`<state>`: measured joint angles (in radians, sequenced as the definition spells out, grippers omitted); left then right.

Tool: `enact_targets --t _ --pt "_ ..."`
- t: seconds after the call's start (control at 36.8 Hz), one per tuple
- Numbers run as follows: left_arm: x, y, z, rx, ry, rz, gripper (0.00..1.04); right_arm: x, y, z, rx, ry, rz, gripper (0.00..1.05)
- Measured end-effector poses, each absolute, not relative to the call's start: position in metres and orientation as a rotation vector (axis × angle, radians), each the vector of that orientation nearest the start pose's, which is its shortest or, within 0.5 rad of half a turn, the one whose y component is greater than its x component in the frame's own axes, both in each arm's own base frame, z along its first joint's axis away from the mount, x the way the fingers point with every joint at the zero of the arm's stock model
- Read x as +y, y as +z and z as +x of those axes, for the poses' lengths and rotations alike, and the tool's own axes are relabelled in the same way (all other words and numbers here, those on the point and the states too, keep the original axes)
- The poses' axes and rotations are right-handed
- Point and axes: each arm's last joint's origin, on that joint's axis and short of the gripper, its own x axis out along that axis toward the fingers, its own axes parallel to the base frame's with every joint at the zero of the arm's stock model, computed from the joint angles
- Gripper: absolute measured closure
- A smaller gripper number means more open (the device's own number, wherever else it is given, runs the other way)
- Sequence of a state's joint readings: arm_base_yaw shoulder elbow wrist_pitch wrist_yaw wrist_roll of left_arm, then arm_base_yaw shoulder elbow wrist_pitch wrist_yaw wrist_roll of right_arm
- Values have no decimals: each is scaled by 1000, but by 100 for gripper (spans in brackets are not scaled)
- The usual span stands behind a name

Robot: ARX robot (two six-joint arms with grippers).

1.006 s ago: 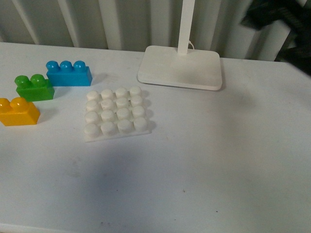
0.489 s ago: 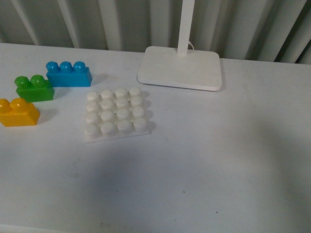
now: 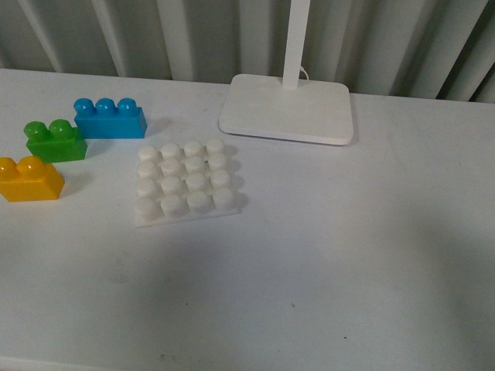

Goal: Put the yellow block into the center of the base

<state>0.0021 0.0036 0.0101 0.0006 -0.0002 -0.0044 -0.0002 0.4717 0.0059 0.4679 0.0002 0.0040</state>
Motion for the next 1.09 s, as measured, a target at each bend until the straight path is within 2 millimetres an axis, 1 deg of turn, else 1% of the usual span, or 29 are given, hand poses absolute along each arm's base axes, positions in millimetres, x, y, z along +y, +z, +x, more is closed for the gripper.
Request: enact_targets --t 0.27,0.82,0.9,0.92,1.09 --pt "0 167 97 -7 2 -4 6 0 169 117 -8 0 4 104" --pt "0 167 97 -7 2 -4 6 0 168 108 -9 0 4 104" --pt "0 167 97 -7 2 -4 6 0 163 101 27 1 4 104" --pt "0 167 97 -7 2 -5 6 0 165 98 4 0 4 104" --pt "0 167 97 -7 2 -4 6 0 165 98 -3 0 4 104"
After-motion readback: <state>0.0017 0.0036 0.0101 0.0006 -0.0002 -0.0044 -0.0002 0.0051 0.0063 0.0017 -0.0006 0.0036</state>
